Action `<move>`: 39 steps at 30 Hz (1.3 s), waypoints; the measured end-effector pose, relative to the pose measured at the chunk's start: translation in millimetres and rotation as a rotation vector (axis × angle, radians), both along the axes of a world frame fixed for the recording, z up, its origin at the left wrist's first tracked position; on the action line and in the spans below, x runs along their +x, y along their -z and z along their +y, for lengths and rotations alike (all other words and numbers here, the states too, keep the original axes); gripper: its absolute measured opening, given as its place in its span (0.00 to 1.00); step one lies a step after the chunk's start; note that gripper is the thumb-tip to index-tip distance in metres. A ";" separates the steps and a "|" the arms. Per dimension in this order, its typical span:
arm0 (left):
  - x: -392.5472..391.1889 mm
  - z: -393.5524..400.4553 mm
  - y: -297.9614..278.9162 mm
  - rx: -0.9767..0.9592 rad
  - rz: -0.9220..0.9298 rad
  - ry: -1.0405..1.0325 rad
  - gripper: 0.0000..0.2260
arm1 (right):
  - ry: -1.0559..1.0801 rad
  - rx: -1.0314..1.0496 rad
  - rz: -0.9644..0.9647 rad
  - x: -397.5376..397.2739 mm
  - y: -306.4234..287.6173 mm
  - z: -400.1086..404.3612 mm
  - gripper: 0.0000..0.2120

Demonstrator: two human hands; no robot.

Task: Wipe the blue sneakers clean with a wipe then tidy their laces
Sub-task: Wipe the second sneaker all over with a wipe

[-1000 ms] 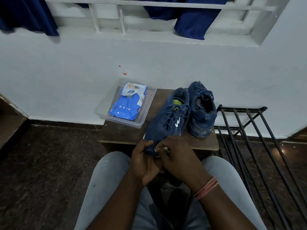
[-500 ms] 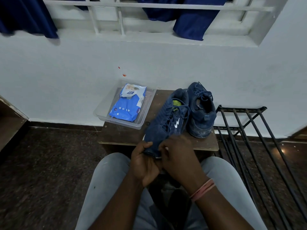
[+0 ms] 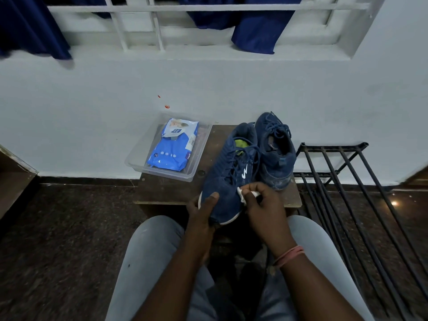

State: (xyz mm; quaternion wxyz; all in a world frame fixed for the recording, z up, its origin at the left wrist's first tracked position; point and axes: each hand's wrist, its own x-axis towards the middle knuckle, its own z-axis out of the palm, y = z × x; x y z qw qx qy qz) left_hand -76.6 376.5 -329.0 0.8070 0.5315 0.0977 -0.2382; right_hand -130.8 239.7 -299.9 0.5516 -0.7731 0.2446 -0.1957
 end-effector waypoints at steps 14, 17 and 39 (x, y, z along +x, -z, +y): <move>16.9 3.5 8.1 0.938 -0.684 -0.032 0.27 | 0.031 -0.130 0.013 1.4 9.3 4.7 0.08; 11.6 -0.8 -1.8 0.994 -0.795 -0.061 0.23 | 0.033 -0.134 0.013 -0.6 8.2 0.2 0.08; 17.0 4.1 -7.6 0.649 -0.491 0.082 0.09 | 0.008 -0.595 0.016 -1.2 1.4 40.2 0.05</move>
